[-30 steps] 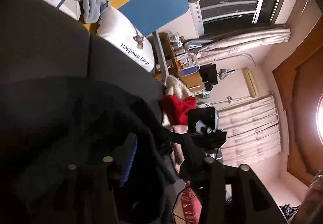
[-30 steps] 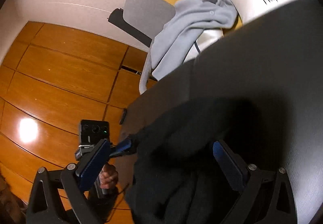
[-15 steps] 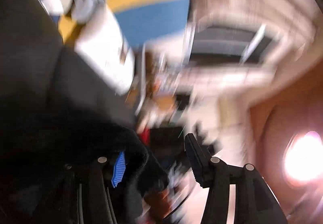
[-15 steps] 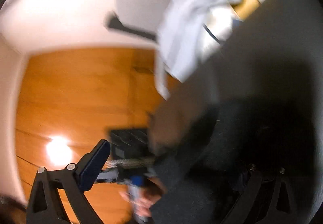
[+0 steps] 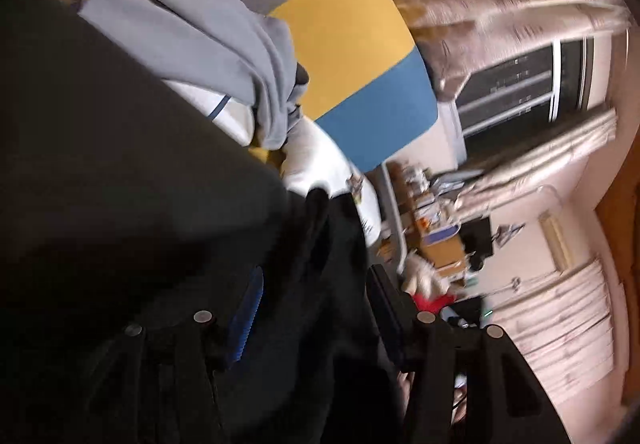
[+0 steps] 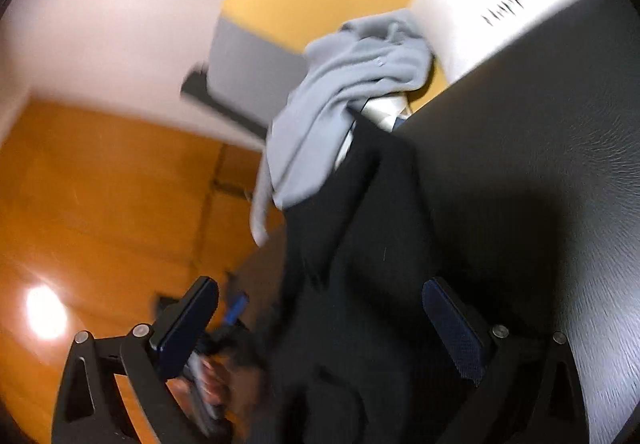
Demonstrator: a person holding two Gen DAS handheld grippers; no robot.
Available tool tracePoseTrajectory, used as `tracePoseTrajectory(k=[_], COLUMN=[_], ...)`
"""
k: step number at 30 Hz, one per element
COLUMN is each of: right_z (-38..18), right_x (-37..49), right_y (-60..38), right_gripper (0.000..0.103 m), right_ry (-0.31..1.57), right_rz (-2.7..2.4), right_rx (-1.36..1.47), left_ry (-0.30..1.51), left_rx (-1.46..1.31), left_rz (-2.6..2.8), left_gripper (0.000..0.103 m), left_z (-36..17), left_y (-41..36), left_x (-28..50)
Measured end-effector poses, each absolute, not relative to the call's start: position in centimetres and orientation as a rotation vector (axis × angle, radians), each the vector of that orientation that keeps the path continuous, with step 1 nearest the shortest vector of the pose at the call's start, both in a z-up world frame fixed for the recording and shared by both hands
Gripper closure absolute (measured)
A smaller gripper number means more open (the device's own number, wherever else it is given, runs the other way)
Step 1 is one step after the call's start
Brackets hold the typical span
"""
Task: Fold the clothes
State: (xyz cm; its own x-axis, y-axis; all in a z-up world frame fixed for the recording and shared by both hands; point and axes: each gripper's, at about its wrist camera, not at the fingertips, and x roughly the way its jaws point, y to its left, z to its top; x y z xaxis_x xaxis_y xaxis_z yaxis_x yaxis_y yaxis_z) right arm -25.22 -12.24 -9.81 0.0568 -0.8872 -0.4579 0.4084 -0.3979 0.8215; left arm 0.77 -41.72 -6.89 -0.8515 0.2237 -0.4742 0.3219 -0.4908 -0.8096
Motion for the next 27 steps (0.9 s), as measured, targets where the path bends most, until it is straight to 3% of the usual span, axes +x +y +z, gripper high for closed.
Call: tracePoseTrajectory(k=[5, 10, 14, 16, 18, 23, 27], right_z=[-7.9, -6.5, -8.0, -9.2, -9.8, -6.3, -1.2], right_x=[-17.6, -10.2, -5.4, -4.1, -3.4, -3.2, -5.4], right_y=[-11.8, -11.7, -15.3, -17.0, -17.5, -13.4, -6.6], right_gripper=[0.000, 0.000, 0.000, 0.013, 0.087, 0.087, 0.088], right_ry=[-0.152, 0.079, 0.294, 0.401, 0.448, 0.408, 0.344], right_rz=[-1.651, -1.716, -1.728, -1.764, -1.796, -1.978, -2.204], right_rx=[1.163, 0.998, 0.957, 0.934, 0.944, 0.833, 0.729], left_ry=[1.532, 1.563, 1.392, 1.319, 1.236, 1.067, 1.072], left_rx=[0.792, 0.814, 0.900, 0.934, 0.961, 0.986, 0.987], left_rz=[-2.494, -2.427, -2.448, -2.475, -2.502, -2.599, -2.625], left_gripper=[0.049, 0.049, 0.049, 0.049, 0.049, 0.052, 0.055], left_z=[-8.0, -10.0, -10.6, -10.6, -10.4, -10.4, -10.5], left_y=[-37.7, -32.5, -28.8, -27.8, -27.1, -26.0, -26.4], left_x=[8.7, 14.0, 15.8, 16.4, 17.0, 18.0, 18.4])
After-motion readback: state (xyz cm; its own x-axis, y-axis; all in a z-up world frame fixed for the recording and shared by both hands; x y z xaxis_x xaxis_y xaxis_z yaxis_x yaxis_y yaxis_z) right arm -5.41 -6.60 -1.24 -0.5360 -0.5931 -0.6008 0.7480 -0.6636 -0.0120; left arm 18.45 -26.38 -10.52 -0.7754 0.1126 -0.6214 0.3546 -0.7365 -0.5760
